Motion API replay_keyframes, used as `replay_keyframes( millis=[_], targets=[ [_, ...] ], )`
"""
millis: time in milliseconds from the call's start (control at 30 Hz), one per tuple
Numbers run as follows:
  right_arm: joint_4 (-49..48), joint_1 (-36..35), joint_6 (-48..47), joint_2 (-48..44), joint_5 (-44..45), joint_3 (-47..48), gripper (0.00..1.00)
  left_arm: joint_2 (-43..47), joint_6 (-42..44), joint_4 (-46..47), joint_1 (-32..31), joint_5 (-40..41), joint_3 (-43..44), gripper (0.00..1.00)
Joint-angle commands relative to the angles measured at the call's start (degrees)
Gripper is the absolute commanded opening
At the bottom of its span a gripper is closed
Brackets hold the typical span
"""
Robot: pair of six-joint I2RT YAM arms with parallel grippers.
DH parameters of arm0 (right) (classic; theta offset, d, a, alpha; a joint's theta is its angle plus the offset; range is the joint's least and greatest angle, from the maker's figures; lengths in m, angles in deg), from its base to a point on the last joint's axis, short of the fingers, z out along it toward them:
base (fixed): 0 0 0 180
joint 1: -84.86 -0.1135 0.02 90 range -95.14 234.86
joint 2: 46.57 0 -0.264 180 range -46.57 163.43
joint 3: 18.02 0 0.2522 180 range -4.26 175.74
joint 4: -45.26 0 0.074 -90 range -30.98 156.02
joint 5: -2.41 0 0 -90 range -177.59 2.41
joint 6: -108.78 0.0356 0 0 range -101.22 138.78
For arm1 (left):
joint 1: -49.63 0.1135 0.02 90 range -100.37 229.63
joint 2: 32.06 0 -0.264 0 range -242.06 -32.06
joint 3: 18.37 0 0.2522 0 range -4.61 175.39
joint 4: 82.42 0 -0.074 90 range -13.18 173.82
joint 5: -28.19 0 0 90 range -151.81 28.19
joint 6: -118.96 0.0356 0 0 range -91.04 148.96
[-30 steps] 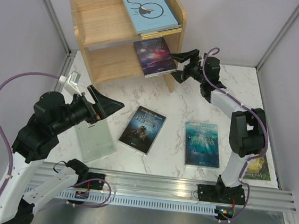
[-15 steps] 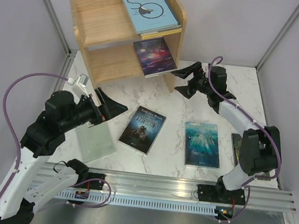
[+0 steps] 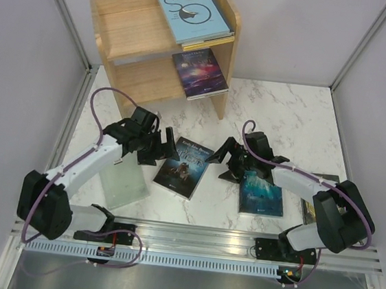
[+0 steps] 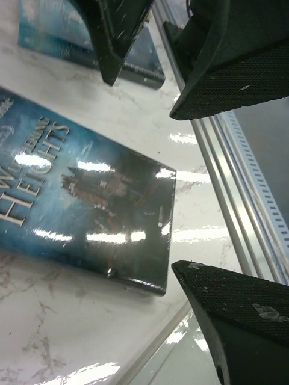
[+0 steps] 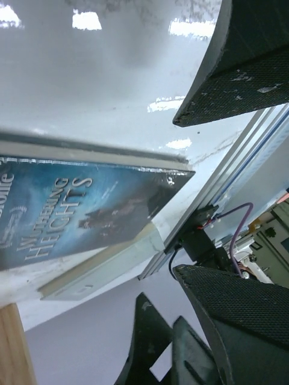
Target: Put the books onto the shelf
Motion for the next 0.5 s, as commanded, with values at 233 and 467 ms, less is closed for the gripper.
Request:
replay_keyframes(
  millis=[233,467],
  targets=[
    [-3.32,0.15,-2.73,-0.37,1.94,-3.09,0.98,-17.25,11.64,8.98,1.54,3.41,2.28,0.98],
    [-7.28,-0.38,-2.99,4.29,1.67,-3.97,0.98,-27.10,12.71,14.07,3.65,-3.26,1.49,0.96]
  ],
)
